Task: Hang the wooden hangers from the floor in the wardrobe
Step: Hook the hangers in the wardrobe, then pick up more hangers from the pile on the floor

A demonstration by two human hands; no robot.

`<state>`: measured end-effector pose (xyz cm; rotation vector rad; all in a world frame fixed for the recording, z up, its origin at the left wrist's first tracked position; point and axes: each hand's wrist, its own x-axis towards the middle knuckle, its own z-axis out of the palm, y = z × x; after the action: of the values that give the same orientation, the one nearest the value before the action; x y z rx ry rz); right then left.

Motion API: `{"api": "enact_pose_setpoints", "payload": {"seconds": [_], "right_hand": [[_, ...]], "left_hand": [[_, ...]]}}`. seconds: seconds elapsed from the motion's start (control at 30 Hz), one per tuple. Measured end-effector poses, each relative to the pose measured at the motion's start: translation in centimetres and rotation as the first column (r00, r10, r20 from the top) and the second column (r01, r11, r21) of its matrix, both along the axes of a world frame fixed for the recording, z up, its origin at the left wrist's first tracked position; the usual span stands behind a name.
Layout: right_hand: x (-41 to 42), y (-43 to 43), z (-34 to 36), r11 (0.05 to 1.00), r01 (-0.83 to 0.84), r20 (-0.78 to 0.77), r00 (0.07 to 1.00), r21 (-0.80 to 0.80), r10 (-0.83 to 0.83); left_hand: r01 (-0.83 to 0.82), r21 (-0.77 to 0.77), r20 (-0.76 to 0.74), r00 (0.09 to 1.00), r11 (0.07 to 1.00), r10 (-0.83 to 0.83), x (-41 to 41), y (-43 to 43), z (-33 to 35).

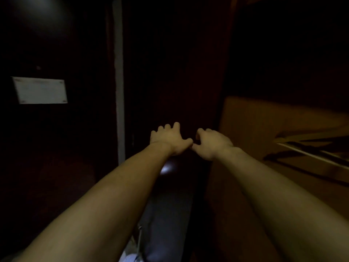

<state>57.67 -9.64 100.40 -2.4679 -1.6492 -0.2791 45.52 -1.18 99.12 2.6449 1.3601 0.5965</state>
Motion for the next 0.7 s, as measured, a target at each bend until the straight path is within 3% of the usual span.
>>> {"api": "enact_pose_setpoints", "payload": {"seconds": [0.23,0.43,0.7], "right_hand": [[-12.6,6.7,-3.2,0.98,-0.199,-0.093,0.976,-0.016,0.197],[-22.6,11.2,-8.4,0.906,-0.407,-0.185,0.905,-0.114,0.384],[-32.0,16.2,-15.3,0.743,-0.631,-0.28,0.772,-0.223,0.571]], "left_hand": [[-0.269,-0.068,-0.088,0.961,0.961,0.263,-17.5,4.3,-3.7],[-0.504,-0.147,-0.136,0.863,0.851,0.487,-30.9,5.7,-7.6],[-0.684,-0.25,-0.235,0.73,0.686,0.642,-39.4,5.2,-13.7]]}}
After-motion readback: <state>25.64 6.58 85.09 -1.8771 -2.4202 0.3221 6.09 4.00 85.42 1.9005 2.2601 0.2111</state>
